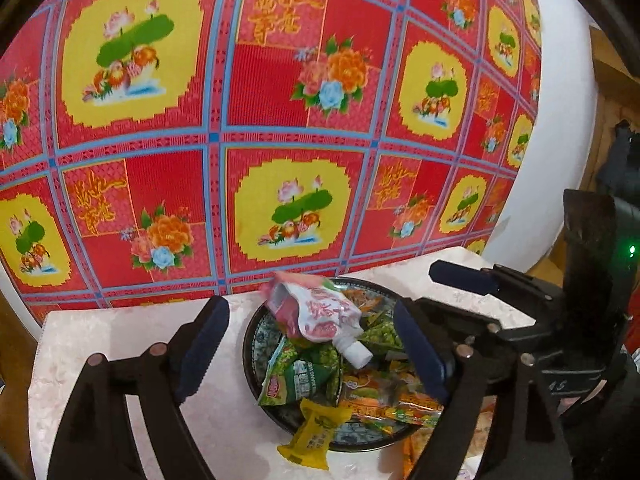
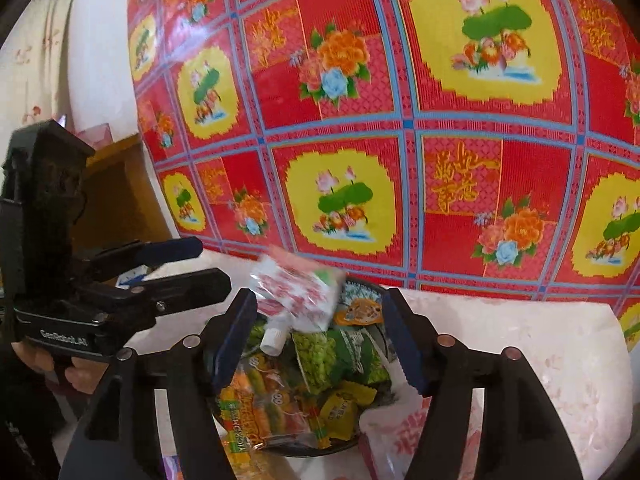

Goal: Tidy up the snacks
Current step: 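Carry both pink juice pouches onto the plate and open both tools, then grasp another pink juice pouch with the right tool and lower it onto the plate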

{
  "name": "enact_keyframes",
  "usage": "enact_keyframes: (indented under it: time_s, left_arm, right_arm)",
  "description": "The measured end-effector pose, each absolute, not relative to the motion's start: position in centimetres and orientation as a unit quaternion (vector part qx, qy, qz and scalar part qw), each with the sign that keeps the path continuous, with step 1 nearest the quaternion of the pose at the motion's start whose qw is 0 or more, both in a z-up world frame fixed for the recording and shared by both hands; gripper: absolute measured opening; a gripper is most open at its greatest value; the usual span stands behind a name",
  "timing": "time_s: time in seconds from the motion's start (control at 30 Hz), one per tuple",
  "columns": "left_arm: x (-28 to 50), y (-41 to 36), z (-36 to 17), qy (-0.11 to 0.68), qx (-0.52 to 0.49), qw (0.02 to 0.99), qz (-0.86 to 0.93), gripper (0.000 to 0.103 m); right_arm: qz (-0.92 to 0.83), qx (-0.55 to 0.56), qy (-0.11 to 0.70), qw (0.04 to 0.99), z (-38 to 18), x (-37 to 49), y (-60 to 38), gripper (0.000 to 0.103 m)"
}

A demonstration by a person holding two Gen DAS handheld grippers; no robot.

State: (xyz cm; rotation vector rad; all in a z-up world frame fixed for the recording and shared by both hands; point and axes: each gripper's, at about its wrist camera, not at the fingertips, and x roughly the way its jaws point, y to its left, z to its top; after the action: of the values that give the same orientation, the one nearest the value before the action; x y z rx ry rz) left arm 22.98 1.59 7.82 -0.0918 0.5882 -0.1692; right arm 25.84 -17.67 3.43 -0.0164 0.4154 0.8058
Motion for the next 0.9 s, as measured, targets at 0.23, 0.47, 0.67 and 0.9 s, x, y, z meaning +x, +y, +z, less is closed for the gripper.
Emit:
enact_keyframes:
  time_s: [0.23, 0.47, 0.67, 0.9]
  left_arm:
    - [22.5, 1.5, 8.3, 0.287, -0.039, 0.953, -0.089, 0.088]
    - [21.3, 1.7, 9.1, 0.285, -0.041, 0.953, -0.092, 0.094]
    - [19.6, 1.3, 7.8, 0.321, -0.025, 0.943, -0.088, 0.094]
    - [18.6, -0.7, 6.2, 0.331, 0.031, 0.94, -0.077, 0.094]
  right_arm:
    - [0.396, 0.005, 0.169, 0.903, 5.0, 25.2, -19.1, 0.067]
    - [0.373, 0.014, 0.196, 0.907, 6.4, 25.1, -21.8, 0.079]
    - [0.349, -0.103, 0.25, 0.897, 2.6, 24.5, -22.5, 0.096]
    - [0.372, -0.117, 0.329, 0.86, -0.9, 26.1, -23.2, 0.075]
